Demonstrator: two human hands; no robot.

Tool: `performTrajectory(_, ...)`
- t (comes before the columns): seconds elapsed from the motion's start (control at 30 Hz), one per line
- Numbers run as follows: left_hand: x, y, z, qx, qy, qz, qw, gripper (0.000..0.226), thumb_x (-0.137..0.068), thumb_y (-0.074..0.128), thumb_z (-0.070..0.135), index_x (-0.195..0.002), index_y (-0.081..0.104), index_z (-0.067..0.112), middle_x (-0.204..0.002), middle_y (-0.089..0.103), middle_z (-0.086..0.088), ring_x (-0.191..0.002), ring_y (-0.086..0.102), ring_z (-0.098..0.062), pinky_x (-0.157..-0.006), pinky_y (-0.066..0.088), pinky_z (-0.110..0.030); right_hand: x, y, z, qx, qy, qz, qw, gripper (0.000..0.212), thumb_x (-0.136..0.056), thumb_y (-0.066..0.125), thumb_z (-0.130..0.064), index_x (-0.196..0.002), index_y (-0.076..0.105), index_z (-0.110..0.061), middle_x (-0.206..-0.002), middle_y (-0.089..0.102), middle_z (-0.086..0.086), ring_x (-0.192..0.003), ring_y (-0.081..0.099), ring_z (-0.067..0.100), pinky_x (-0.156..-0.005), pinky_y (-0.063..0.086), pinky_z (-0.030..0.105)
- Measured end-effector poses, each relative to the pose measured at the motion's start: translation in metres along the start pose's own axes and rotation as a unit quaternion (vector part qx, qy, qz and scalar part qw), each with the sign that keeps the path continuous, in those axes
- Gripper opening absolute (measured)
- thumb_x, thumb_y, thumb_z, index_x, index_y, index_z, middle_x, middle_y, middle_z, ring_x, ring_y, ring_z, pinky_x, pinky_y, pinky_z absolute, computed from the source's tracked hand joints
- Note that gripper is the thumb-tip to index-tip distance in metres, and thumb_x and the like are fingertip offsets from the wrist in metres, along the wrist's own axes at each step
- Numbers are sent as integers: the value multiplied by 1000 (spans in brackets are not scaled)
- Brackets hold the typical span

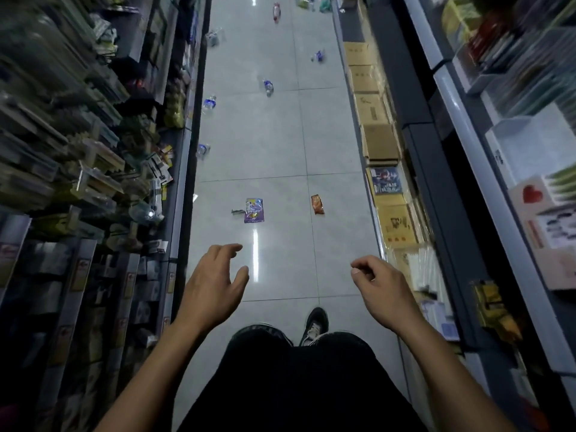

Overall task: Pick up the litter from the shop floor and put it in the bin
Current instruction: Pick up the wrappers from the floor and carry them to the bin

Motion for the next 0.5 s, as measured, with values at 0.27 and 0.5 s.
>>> performTrajectory(0.27, -57, -16, -34, 38, -109, 30, 993, 42, -97, 57, 37, -138, 49, 30, -128, 54, 12, -111, 55, -8, -86, 49, -33, -134, -10, -74, 71, -65, -57, 994, 21, -99, 55, -33, -113, 66, -24, -104, 63, -10, -90, 57, 0, -73, 46, 22)
performTrajectory(0.5, -146, -38, -77, 73, -151, 36, 985, 43, -97, 56, 37, -139, 49, 31, -128, 54, 12, -108, 55, -6, -88, 50, -33, -237, 14, -155, 94, -96, -73, 988, 21, -99, 52, -36, -113, 64, -26, -101, 61, -11, -89, 57, 2, -76, 49, 29)
Point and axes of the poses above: each hand's wrist, its own x-axis away from the middle knuckle, its own y-axis out of the palm, z = x × y, the point moved 8 cm from there along -x, towards the middle knuckle
